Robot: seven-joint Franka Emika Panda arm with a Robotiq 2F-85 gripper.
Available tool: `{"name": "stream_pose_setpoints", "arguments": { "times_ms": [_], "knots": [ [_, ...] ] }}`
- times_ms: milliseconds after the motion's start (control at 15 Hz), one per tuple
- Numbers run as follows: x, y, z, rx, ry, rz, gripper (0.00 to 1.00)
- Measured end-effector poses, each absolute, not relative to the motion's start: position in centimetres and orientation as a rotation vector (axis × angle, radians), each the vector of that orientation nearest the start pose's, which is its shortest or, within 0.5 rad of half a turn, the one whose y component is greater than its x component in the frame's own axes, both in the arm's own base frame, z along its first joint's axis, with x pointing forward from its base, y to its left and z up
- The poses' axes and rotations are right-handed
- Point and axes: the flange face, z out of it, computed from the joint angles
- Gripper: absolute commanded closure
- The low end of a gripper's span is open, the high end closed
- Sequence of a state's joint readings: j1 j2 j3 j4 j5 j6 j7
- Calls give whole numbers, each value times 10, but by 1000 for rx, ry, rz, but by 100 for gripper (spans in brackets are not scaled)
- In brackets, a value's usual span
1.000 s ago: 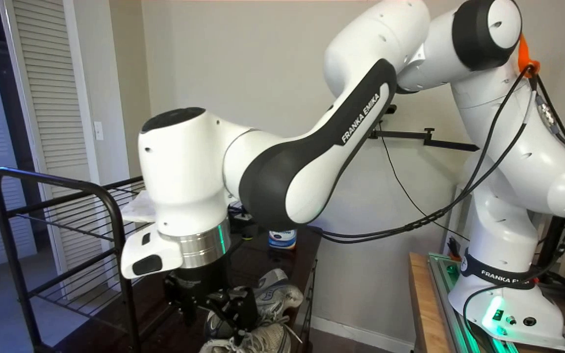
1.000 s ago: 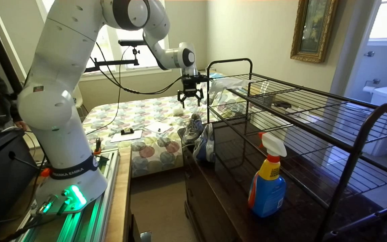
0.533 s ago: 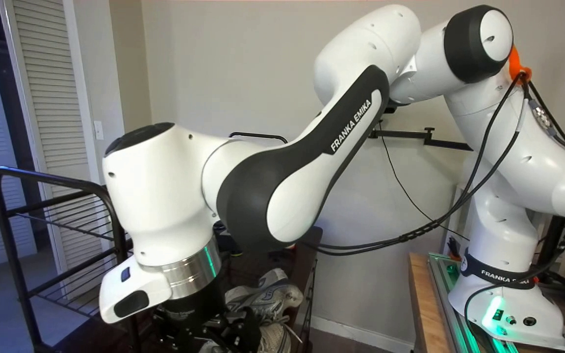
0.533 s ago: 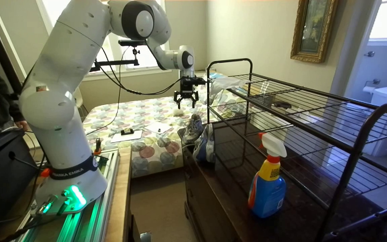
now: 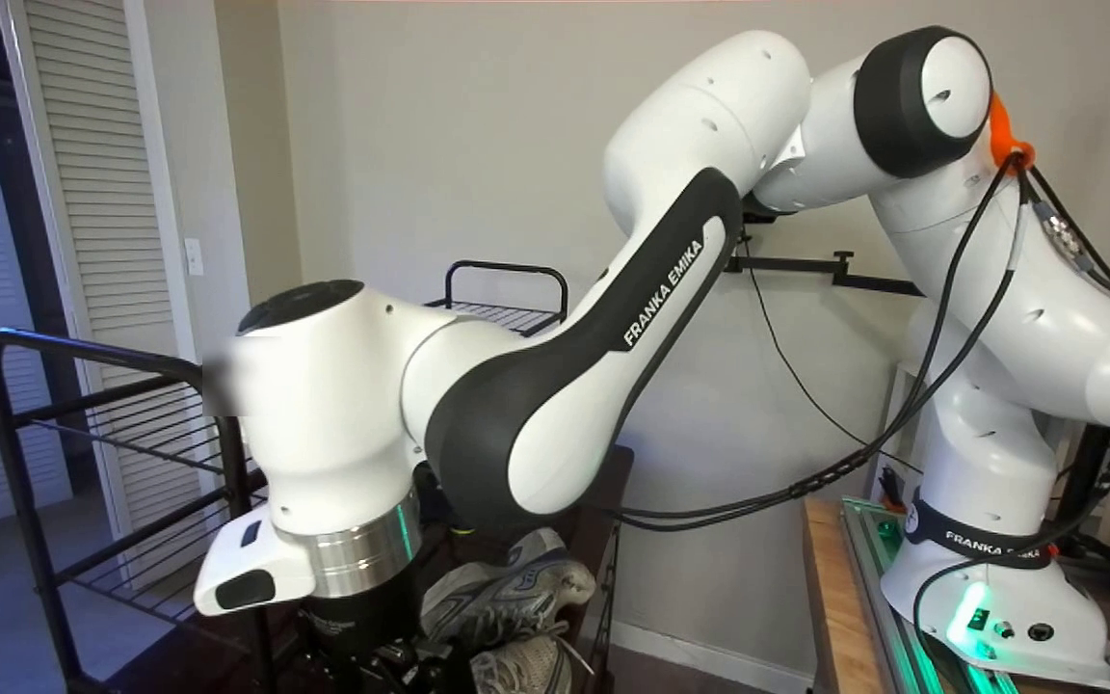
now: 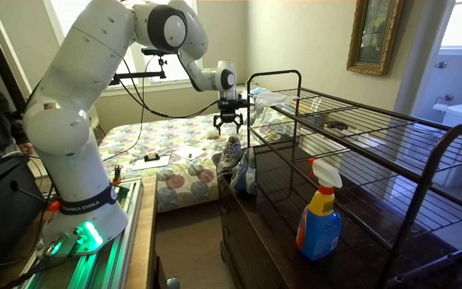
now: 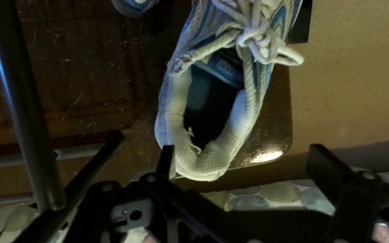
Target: Put the left shoe on the top rack
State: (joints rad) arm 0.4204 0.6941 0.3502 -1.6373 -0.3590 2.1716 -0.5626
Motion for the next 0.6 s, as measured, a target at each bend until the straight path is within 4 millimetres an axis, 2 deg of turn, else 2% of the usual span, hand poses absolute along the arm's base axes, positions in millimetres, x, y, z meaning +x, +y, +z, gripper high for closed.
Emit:
{"name": "stream_pose_setpoints", "arguments": {
  "times_ms": [267, 600],
  "knots": [
    [511, 434, 199, -2475, -2029, 97, 0],
    [495, 436, 190, -2550, -1929, 103, 0]
  ]
}}
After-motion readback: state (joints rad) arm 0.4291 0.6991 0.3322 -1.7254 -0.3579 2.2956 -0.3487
